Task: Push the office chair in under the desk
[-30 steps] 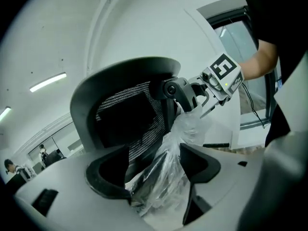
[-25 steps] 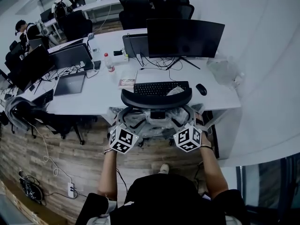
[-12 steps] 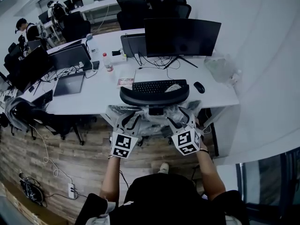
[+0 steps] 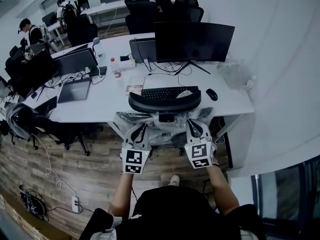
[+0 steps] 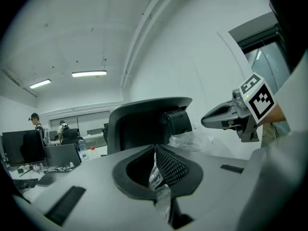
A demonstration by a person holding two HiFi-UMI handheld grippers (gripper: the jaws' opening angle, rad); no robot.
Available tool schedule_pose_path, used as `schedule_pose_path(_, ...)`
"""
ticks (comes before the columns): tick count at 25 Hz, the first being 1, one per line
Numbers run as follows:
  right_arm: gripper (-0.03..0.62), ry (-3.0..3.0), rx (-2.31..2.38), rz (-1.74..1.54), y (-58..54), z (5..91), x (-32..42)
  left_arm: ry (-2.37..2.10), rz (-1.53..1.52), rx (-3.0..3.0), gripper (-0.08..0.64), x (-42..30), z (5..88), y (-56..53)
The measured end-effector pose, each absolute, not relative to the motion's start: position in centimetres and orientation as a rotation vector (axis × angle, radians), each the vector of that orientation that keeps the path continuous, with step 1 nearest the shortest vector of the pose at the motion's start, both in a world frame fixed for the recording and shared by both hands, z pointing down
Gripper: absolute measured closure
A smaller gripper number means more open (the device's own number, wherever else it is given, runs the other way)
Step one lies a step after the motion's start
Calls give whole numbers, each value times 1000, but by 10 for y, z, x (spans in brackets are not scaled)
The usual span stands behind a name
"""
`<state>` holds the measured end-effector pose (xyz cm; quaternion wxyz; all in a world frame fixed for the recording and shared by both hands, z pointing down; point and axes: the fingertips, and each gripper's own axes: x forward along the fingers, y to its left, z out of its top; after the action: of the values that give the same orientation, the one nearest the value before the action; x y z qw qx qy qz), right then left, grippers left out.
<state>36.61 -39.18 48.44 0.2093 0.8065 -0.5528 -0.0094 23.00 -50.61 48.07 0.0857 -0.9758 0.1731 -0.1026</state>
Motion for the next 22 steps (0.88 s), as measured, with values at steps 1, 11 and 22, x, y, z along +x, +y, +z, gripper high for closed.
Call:
schedule_pose_path(1, 561, -1547, 2258, -23, -390, 483, 365, 515, -303, -2914, 533, 229, 481, -505)
schedule_pose_path(11, 568, -1568, 2411, 22, -376, 472, 362, 486, -281, -2952, 540, 223, 480, -497)
schedule_pose_path(22, 568, -1571, 2391, 44, -379, 480, 358, 511, -246, -2957, 540, 221, 473, -502)
